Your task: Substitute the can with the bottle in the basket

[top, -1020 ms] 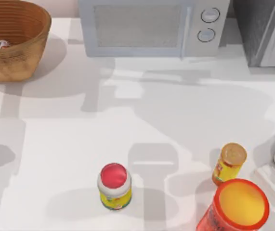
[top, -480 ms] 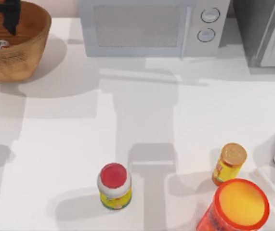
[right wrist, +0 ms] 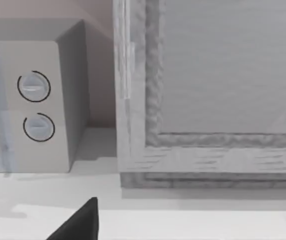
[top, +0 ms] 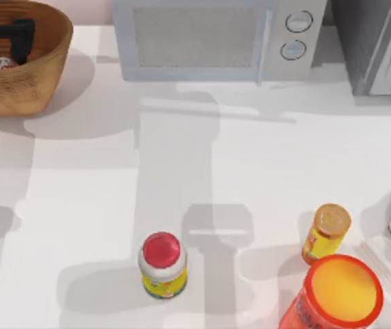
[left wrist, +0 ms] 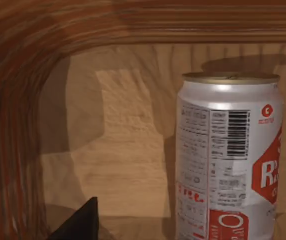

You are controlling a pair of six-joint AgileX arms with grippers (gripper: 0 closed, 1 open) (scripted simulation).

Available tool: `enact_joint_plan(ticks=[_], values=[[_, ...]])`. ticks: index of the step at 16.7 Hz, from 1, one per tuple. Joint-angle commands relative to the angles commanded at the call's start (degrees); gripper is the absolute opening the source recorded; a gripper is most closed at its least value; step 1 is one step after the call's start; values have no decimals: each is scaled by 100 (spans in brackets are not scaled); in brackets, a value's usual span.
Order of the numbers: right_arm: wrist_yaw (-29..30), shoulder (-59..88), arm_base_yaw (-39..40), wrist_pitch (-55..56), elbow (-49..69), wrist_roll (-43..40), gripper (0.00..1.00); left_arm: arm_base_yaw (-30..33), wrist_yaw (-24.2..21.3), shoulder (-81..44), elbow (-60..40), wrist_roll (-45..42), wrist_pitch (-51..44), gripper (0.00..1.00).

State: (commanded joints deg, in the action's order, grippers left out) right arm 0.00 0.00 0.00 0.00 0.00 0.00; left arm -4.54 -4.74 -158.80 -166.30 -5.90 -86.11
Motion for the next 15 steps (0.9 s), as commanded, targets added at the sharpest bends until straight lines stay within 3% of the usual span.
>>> enact_joint_plan(ticks=[4,15], values=[[0,0,0,0,0,0,100,30,2,-105,-82,11,2,100],[0,0,0,0,0,0,100,45,-14,-1489,-1689,43,-203,100]])
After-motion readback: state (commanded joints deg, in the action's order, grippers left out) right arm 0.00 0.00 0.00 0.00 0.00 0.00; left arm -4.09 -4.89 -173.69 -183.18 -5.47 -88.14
